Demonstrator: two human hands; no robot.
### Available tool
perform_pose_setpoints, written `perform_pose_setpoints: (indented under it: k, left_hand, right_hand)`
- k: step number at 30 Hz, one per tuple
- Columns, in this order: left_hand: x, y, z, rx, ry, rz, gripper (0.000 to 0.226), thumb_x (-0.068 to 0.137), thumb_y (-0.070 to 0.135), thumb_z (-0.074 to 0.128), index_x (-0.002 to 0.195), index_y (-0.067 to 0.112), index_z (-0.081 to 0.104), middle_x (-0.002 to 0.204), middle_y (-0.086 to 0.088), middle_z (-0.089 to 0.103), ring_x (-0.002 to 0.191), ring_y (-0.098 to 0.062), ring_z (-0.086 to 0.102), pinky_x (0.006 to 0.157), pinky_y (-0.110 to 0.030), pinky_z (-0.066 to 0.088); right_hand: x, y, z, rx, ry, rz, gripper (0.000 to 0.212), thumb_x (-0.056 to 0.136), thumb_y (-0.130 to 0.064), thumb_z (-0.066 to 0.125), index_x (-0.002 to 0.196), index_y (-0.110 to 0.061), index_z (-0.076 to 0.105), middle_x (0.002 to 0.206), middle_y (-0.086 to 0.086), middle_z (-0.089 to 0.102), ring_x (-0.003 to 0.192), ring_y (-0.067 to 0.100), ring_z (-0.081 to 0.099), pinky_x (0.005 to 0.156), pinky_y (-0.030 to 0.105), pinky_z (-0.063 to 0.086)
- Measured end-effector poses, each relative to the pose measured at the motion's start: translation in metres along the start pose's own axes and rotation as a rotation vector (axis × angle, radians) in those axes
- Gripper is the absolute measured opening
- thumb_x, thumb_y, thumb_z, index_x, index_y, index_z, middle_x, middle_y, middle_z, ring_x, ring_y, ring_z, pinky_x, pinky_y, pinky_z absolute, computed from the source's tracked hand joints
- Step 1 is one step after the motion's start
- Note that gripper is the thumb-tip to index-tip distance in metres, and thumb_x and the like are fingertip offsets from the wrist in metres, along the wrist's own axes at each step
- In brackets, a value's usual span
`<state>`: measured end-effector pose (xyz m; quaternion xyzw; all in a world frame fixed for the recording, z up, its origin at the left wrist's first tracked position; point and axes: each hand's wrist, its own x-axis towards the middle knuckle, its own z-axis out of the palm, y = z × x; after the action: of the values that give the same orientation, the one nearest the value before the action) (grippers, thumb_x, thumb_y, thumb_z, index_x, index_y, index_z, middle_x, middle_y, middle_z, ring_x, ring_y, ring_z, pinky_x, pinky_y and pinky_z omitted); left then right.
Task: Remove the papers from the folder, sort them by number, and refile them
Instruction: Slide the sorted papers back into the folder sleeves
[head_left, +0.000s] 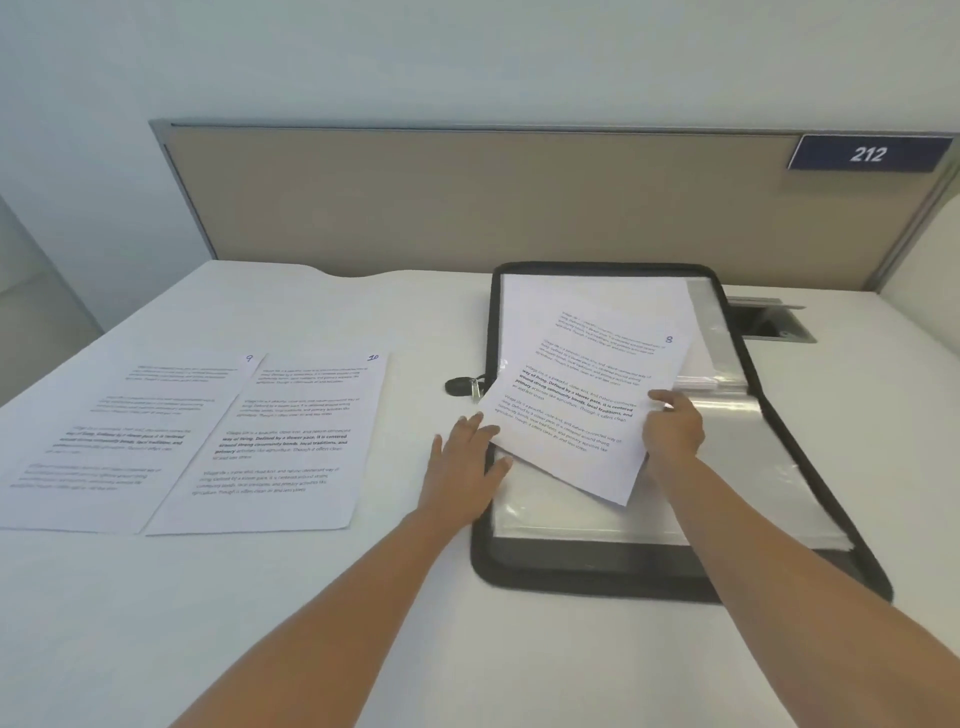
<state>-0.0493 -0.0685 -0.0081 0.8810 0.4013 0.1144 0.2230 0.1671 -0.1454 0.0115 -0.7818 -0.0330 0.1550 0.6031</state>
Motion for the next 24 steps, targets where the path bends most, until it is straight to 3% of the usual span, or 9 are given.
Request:
perform_pose_setpoints:
  k: [5, 10, 13, 16, 19, 21, 24]
  left_hand:
    - [0.0, 0.044, 0.022, -0.025, -0.016, 0.012, 0.048, 0.098, 0.03, 0.044, 0.143, 0.019, 0.033, 0.156, -0.001, 0.018, 0.144, -0.017, 0.015, 0.117, -0.037, 0.006]
    - [0.001, 0.072, 0.043, 0.051, -0.047, -0.011, 0.053, 0.099, 0.035, 0.04, 0.147, 0.019, 0.024, 0.157, -0.002, 0.012, 0.145, -0.017, 0.007, 0.117, -0.039, 0.008]
    - [0.0, 0.076, 0.055, 0.189, -0.079, -0.041, 0.062, 0.096, 0.052, 0.023, 0.149, 0.021, 0.016, 0.159, 0.0, 0.007, 0.146, -0.017, 0.003, 0.116, -0.042, 0.004]
    - [-0.002, 0.078, 0.061, 0.25, -0.067, -0.059, 0.085, 0.077, 0.065, 0.001, 0.15, 0.024, 0.015, 0.159, 0.001, 0.005, 0.146, -0.017, 0.002, 0.116, -0.042, 0.003]
    - [-0.003, 0.079, 0.062, 0.248, -0.054, -0.088, 0.093, 0.069, 0.07, -0.005, 0.15, 0.027, 0.015, 0.159, 0.004, 0.005, 0.146, -0.015, 0.002, 0.117, -0.041, 0.003]
    - [-0.004, 0.079, 0.061, 0.266, -0.055, -0.109, 0.078, 0.084, 0.071, 0.007, 0.15, 0.03, 0.015, 0.159, 0.006, 0.005, 0.146, -0.012, 0.002, 0.117, -0.04, 0.002]
    - [-0.004, 0.08, 0.06, 0.274, -0.07, -0.144, 0.063, 0.094, 0.061, 0.026, 0.149, 0.033, 0.014, 0.159, 0.009, 0.003, 0.146, -0.01, 0.0, 0.118, -0.039, 0.001]
  right_hand:
    - [0.021, 0.003, -0.047, 0.023, 0.008, 0.077, 0.041, 0.089, 0.008, 0.033, 0.115, -0.003, 0.063, 0.124, 0.014, 0.057, 0.099, 0.029, 0.057, 0.086, 0.033, 0.048]
    - [0.04, 0.016, -0.089, -0.056, 0.0, 0.024, 0.04, 0.091, 0.008, 0.035, 0.125, 0.0, 0.055, 0.129, 0.015, 0.053, 0.111, 0.032, 0.056, 0.088, 0.031, 0.047]
    - [0.046, 0.027, -0.108, -0.31, -0.111, -0.192, 0.03, 0.094, -0.003, 0.042, 0.116, 0.0, 0.062, 0.121, 0.016, 0.059, 0.104, 0.032, 0.059, 0.081, 0.031, 0.045]
    - [0.051, 0.03, -0.12, -0.707, -0.121, -0.478, 0.025, 0.092, -0.024, 0.05, 0.101, -0.01, 0.069, 0.108, 0.01, 0.062, 0.097, 0.027, 0.057, 0.071, 0.026, 0.037]
    - [0.058, 0.029, -0.12, -0.804, -0.16, -0.708, 0.022, 0.09, -0.029, 0.055, 0.096, -0.013, 0.069, 0.102, 0.005, 0.058, 0.099, 0.022, 0.054, 0.07, 0.026, 0.038]
    - [0.062, 0.03, -0.114, -0.77, -0.314, -0.845, 0.023, 0.089, -0.032, 0.058, 0.103, -0.016, 0.067, 0.113, 0.002, 0.057, 0.111, 0.021, 0.048, 0.083, 0.03, 0.04]
    - [0.063, 0.033, -0.105, -0.943, -0.593, -0.896, 0.046, 0.09, -0.051, 0.051, 0.131, -0.03, 0.051, 0.148, -0.004, 0.035, 0.138, 0.018, 0.025, 0.109, 0.043, 0.022]
